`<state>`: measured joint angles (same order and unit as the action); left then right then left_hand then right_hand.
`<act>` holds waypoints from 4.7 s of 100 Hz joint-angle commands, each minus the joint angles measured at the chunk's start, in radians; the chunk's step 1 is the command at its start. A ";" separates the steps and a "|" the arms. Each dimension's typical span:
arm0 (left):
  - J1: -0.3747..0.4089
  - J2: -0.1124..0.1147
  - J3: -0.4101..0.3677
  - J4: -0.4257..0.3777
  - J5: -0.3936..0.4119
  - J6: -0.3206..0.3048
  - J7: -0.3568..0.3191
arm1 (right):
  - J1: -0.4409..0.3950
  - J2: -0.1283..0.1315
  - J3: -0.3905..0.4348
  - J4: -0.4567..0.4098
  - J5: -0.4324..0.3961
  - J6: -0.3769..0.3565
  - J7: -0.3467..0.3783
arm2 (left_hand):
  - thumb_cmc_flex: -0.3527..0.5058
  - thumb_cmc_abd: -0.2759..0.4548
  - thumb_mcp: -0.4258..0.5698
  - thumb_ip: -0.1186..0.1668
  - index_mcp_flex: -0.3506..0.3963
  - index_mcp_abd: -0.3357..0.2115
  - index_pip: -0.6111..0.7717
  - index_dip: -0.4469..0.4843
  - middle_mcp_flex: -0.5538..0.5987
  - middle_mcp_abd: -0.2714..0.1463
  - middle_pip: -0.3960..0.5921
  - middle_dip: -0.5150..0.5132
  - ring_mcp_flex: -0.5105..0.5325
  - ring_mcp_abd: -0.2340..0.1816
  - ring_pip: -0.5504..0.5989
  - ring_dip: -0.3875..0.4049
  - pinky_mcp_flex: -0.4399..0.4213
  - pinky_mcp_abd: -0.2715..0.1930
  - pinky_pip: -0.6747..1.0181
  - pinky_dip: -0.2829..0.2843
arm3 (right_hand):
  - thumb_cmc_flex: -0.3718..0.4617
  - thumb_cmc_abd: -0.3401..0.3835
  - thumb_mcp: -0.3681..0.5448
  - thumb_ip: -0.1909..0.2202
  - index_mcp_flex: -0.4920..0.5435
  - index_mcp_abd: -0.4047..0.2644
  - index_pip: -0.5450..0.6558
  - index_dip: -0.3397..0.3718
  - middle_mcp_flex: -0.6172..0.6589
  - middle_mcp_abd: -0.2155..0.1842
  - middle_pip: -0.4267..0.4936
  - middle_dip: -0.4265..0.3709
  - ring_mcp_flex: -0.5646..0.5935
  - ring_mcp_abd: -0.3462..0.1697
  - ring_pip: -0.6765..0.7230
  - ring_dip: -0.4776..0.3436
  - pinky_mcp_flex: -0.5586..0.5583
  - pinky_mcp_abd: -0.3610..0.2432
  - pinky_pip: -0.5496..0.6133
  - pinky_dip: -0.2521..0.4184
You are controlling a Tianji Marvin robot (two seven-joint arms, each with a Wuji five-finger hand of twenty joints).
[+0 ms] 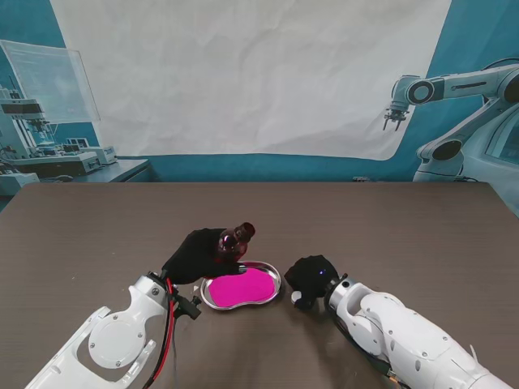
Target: Collect the cotton balls from the tray into a sample bottle
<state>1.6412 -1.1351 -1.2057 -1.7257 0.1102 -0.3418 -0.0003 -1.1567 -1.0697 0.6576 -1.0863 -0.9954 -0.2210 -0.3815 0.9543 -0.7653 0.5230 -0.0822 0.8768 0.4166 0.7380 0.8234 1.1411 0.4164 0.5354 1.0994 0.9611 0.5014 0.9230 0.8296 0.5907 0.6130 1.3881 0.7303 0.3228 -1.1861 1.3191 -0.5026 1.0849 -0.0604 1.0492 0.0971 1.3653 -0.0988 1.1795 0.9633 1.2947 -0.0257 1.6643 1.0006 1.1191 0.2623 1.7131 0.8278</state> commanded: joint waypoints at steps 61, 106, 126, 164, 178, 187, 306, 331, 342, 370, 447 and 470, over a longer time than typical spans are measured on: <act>0.002 -0.002 -0.002 -0.007 0.002 0.017 -0.022 | -0.088 -0.011 0.129 -0.052 0.080 -0.025 0.127 | 0.276 0.466 0.345 0.018 0.159 -0.147 0.170 0.019 0.056 -0.036 0.008 0.008 0.027 0.020 0.060 0.024 -0.006 -0.091 0.093 0.040 | 0.095 0.063 0.118 0.090 0.036 -0.091 0.116 0.127 0.077 -0.081 0.059 0.030 0.022 -0.075 0.085 0.009 0.036 -0.027 0.091 -0.006; 0.002 -0.003 -0.003 -0.006 0.002 0.019 -0.019 | -0.076 -0.021 0.116 -0.028 0.117 -0.026 0.129 | 0.276 0.467 0.344 0.018 0.159 -0.147 0.169 0.019 0.055 -0.037 0.008 0.008 0.027 0.019 0.060 0.024 -0.006 -0.091 0.093 0.040 | 0.097 0.053 0.123 0.092 0.034 -0.086 0.122 0.139 0.078 -0.078 0.060 0.031 0.022 -0.069 0.085 0.007 0.036 -0.022 0.090 -0.007; 0.002 -0.003 -0.006 -0.007 0.002 0.018 -0.019 | -0.065 -0.031 0.102 -0.003 0.140 -0.037 0.108 | 0.276 0.467 0.343 0.018 0.159 -0.148 0.169 0.019 0.055 -0.035 0.007 0.008 0.028 0.020 0.060 0.024 -0.006 -0.091 0.093 0.040 | 0.100 0.035 0.133 0.089 0.037 -0.081 0.130 0.142 0.079 -0.078 0.066 0.033 0.022 -0.068 0.089 0.008 0.037 -0.024 0.093 -0.005; 0.005 -0.002 -0.010 -0.006 0.002 0.016 -0.022 | 0.014 -0.026 -0.036 0.085 0.077 -0.034 0.022 | 0.277 0.467 0.343 0.018 0.159 -0.147 0.168 0.019 0.055 -0.036 0.008 0.008 0.026 0.019 0.060 0.025 -0.007 -0.091 0.092 0.040 | 0.090 0.009 0.136 0.078 0.041 -0.082 0.138 0.127 0.078 -0.078 0.070 0.028 0.022 -0.066 0.092 0.009 0.037 -0.024 0.097 -0.004; 0.006 -0.002 -0.011 -0.005 0.002 0.014 -0.022 | 0.033 -0.025 -0.078 0.102 0.064 -0.014 0.003 | 0.277 0.466 0.343 0.018 0.158 -0.146 0.168 0.019 0.054 -0.036 0.008 0.009 0.026 0.020 0.060 0.024 -0.007 -0.091 0.092 0.040 | 0.086 0.019 0.115 0.073 0.027 -0.072 0.126 0.113 0.077 -0.070 0.057 0.021 0.022 -0.066 0.092 0.010 0.036 -0.020 0.096 -0.004; 0.006 -0.002 -0.010 -0.004 0.001 0.013 -0.021 | 0.041 -0.026 -0.097 0.113 0.065 -0.008 0.002 | 0.276 0.467 0.343 0.018 0.159 -0.146 0.169 0.019 0.055 -0.037 0.008 0.008 0.027 0.020 0.060 0.025 -0.007 -0.091 0.092 0.039 | 0.085 -0.018 0.088 0.060 0.009 -0.050 0.114 0.094 0.077 -0.061 0.033 0.011 0.022 -0.064 0.089 0.008 0.035 -0.011 0.089 -0.006; 0.008 -0.002 -0.009 0.000 0.004 0.008 -0.020 | -0.003 0.019 -0.044 -0.020 -0.028 0.073 0.142 | 0.276 0.467 0.342 0.018 0.158 -0.148 0.169 0.019 0.055 -0.035 0.009 0.007 0.026 0.019 0.060 0.024 -0.008 -0.090 0.091 0.039 | -0.061 0.318 0.248 0.264 -0.232 -0.070 0.366 0.392 0.002 -0.224 0.203 0.075 0.028 -0.225 0.118 0.065 0.056 -0.144 0.190 -0.010; 0.005 -0.001 -0.009 0.001 0.006 0.013 -0.023 | -0.075 -0.001 0.093 -0.081 0.092 0.068 0.247 | 0.276 0.468 0.343 0.018 0.158 -0.148 0.169 0.019 0.055 -0.035 0.009 0.007 0.027 0.020 0.060 0.024 -0.008 -0.090 0.091 0.039 | -0.040 0.279 0.251 0.249 -0.222 -0.070 0.363 0.386 0.005 -0.209 0.203 0.070 0.028 -0.206 0.120 0.063 0.054 -0.131 0.185 -0.012; 0.006 -0.002 -0.009 0.000 0.006 0.019 -0.023 | -0.091 -0.005 0.126 -0.102 0.120 0.074 0.273 | 0.276 0.468 0.343 0.018 0.159 -0.147 0.169 0.019 0.055 -0.037 0.008 0.007 0.026 0.020 0.060 0.024 -0.008 -0.090 0.091 0.039 | -0.032 0.266 0.251 0.241 -0.216 -0.063 0.359 0.381 0.007 -0.196 0.200 0.068 0.027 -0.196 0.121 0.061 0.054 -0.119 0.184 -0.012; 0.004 -0.002 -0.008 0.000 0.005 0.024 -0.023 | -0.110 -0.017 0.162 -0.124 0.191 0.099 0.302 | 0.276 0.468 0.342 0.018 0.159 -0.148 0.169 0.019 0.054 -0.037 0.008 0.007 0.026 0.019 0.060 0.024 -0.008 -0.090 0.091 0.040 | -0.020 0.242 0.251 0.233 -0.204 -0.061 0.354 0.376 0.016 -0.185 0.194 0.065 0.027 -0.187 0.124 0.059 0.054 -0.111 0.185 -0.010; 0.007 0.002 -0.020 0.009 0.007 0.072 -0.045 | -0.229 -0.044 0.379 -0.422 0.433 0.255 0.416 | 0.277 0.467 0.343 0.017 0.159 -0.146 0.169 0.019 0.054 -0.034 0.008 0.008 0.025 0.022 0.060 0.025 -0.008 -0.090 0.091 0.040 | 0.014 0.192 0.251 0.226 -0.173 -0.026 0.328 0.371 0.033 -0.145 0.179 0.068 0.025 -0.153 0.132 0.060 0.055 -0.083 0.198 -0.005; -0.004 0.002 -0.015 0.037 0.005 0.088 -0.053 | -0.276 -0.046 0.445 -0.539 0.463 0.267 0.418 | 0.277 0.466 0.343 0.017 0.158 -0.145 0.169 0.019 0.054 -0.034 0.009 0.009 0.025 0.021 0.060 0.025 -0.010 -0.091 0.091 0.040 | 0.022 0.183 0.251 0.226 -0.165 -0.017 0.321 0.374 0.036 -0.137 0.176 0.070 0.025 -0.145 0.134 0.061 0.055 -0.076 0.202 -0.005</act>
<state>1.6401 -1.1327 -1.2227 -1.7011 0.1177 -0.2617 -0.0308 -1.4216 -1.1116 1.0947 -1.5864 -0.5383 0.0463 0.0291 0.9543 -0.7653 0.5230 -0.0822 0.8768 0.4164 0.7380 0.8234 1.1411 0.4163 0.5354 1.0994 0.9611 0.5014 0.9230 0.8296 0.5906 0.6130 1.3881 0.7303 0.2036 -1.0126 1.4213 -0.3897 0.8400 -0.0565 1.2789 0.4680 1.3282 -0.2010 1.3246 1.0312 1.2868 -0.1264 1.6943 1.0461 1.1351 0.1608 1.7705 0.8277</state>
